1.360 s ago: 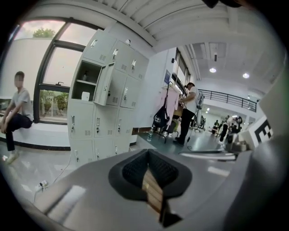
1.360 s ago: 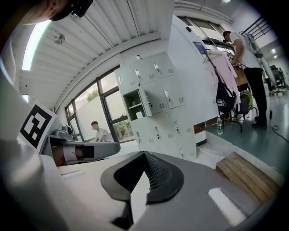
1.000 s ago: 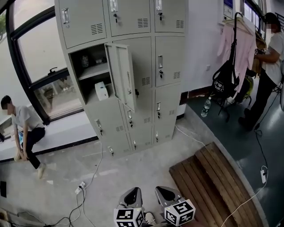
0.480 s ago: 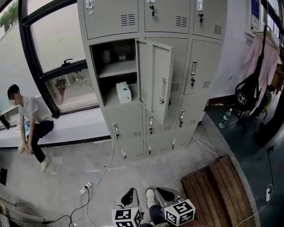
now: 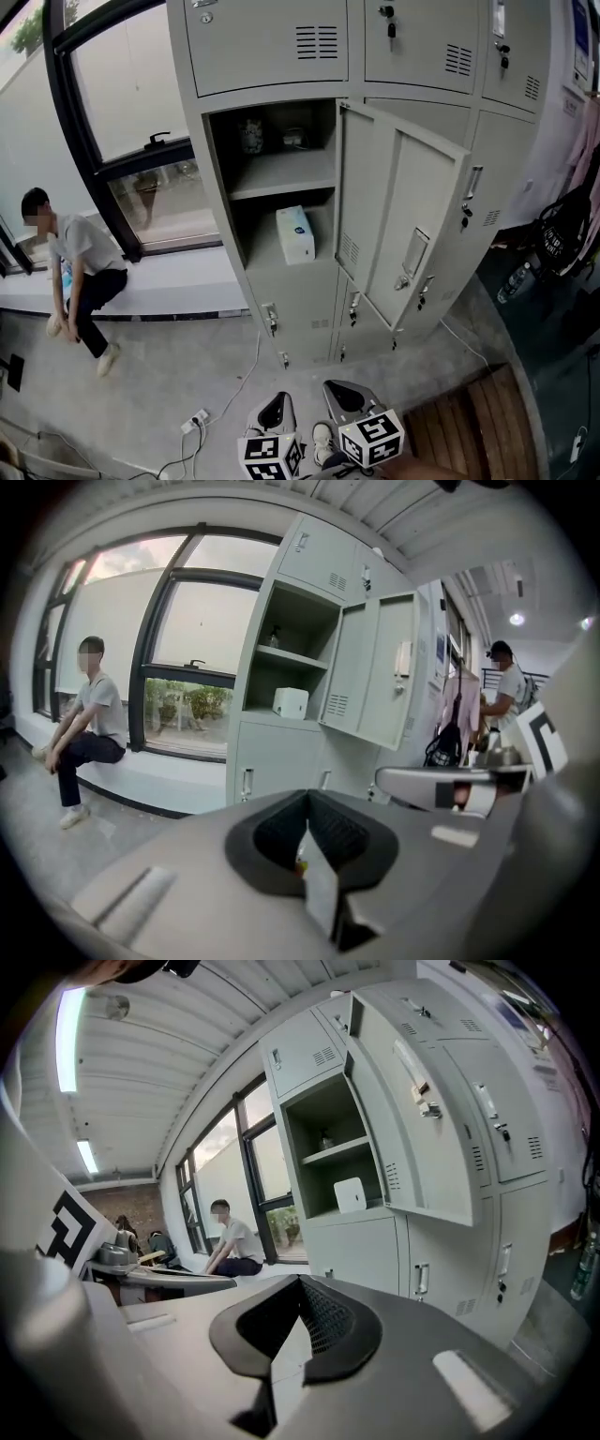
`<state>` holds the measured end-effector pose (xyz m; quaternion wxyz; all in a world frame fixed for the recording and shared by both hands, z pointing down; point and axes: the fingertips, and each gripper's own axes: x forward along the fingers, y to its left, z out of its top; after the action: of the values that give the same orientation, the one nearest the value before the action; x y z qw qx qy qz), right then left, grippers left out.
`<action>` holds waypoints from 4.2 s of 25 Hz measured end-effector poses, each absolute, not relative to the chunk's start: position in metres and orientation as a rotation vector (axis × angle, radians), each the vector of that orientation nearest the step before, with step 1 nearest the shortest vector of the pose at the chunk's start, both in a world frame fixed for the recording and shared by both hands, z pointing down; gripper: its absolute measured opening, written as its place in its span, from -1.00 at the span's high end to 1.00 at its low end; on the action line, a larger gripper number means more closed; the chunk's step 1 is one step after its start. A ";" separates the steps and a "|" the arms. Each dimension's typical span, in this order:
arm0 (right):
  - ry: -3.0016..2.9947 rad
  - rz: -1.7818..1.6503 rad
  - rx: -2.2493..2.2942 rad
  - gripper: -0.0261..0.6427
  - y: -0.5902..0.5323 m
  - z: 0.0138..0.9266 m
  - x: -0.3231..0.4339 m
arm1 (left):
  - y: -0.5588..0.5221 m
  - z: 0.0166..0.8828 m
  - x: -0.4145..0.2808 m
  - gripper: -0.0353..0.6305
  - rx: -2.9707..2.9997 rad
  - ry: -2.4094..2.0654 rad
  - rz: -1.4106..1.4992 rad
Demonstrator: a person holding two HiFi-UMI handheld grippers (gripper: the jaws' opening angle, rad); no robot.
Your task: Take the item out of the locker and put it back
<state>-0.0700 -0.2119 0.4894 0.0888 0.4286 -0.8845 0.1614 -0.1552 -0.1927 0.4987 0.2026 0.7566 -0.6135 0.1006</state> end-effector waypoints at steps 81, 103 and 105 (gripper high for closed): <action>-2.605 0.283 1.537 -0.25 -0.382 0.445 -0.080 | -0.371 0.456 -0.172 0.88 2.296 -1.690 0.204; -2.550 0.211 1.646 -0.27 -0.562 0.424 -0.134 | -0.386 0.470 -0.200 0.88 2.228 -1.698 0.255; -2.522 0.219 1.659 -0.27 -0.576 0.427 -0.139 | -0.389 0.470 -0.206 0.87 2.218 -1.704 0.260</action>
<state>-0.1389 -0.5761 0.4274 0.0574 0.5470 -0.8320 0.0723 -0.2059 -0.3891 0.4700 0.1653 0.7787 -0.5983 0.0913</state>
